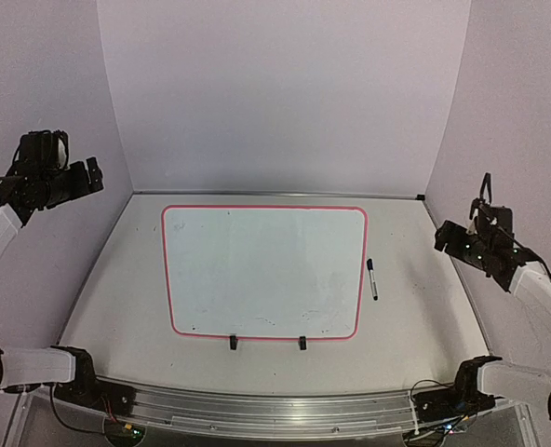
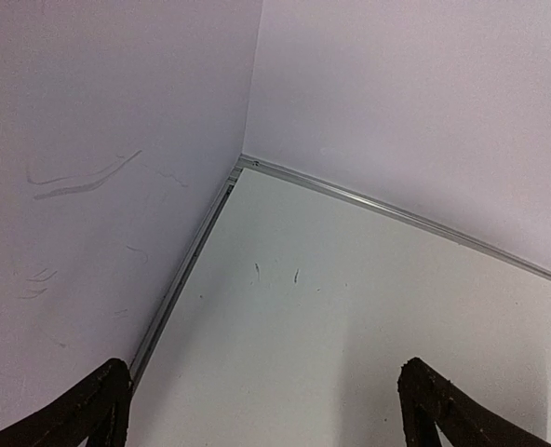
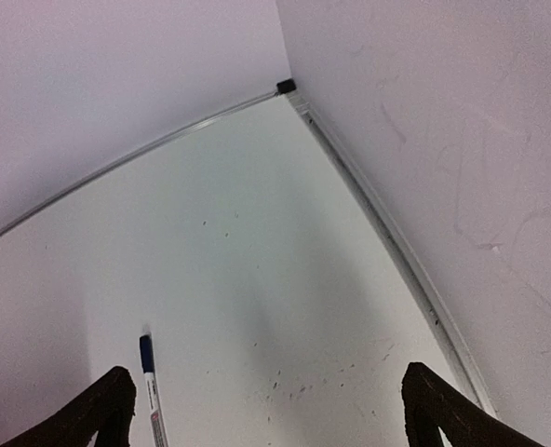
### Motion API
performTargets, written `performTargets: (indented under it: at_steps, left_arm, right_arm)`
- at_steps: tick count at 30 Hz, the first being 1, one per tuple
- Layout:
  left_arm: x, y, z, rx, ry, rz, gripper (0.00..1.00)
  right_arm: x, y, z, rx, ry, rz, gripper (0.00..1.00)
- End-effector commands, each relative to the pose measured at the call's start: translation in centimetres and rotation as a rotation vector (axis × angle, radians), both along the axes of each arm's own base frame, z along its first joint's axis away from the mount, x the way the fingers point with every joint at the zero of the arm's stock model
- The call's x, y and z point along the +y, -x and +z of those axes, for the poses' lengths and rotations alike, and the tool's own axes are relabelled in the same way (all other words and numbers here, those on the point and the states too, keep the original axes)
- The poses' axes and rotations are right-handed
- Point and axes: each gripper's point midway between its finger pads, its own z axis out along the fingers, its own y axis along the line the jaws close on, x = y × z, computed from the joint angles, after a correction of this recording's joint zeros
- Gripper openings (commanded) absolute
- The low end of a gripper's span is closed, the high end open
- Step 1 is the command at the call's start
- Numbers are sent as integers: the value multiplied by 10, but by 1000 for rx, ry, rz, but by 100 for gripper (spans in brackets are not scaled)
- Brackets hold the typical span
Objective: Write a sentence on the whiteboard
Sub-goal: Pick up the whiteboard marker from the center of the board.
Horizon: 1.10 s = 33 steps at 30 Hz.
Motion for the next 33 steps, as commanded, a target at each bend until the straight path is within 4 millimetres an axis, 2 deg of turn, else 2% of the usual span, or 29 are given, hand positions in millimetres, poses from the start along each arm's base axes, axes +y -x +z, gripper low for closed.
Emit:
performTargets:
  at_steps: [1, 2, 4, 6, 11, 12, 14, 19, 23, 33]
  left_arm:
    - [0, -12, 8, -79, -19, -13, 100]
    - [-1, -12, 1, -75, -21, -16, 100]
    - [-1, -14, -7, -92, -32, -19, 100]
    - [-4, -16, -15, -72, -45, -43, 100]
    - [-12, -20, -45, 25, -72, -108, 99]
    - [-13, -21, -48, 36, -69, -113, 100]
    - [-14, -22, -48, 36, -65, -122, 99]
    - [-21, -23, -52, 39, -47, -158, 100]
    - [-19, -22, -52, 41, -54, -150, 100]
    - [-25, -23, -55, 43, -38, -180, 100]
  right_arm:
    - [32, -16, -21, 129, -110, 148, 91]
    - [36, -18, -25, 152, -131, 165, 90]
    - [49, -23, -50, 249, -183, 202, 84]
    - [59, -23, -61, 302, -195, 222, 81]
    - [101, -23, -105, 489, -110, 297, 66]
    - [114, -25, -108, 504, -97, 324, 63]
    - [126, -26, -114, 524, -90, 346, 59]
    - [155, -33, -143, 606, -49, 389, 49]
    - [162, -33, -158, 642, -19, 381, 41]
    - [158, -31, -183, 701, 10, 354, 27]
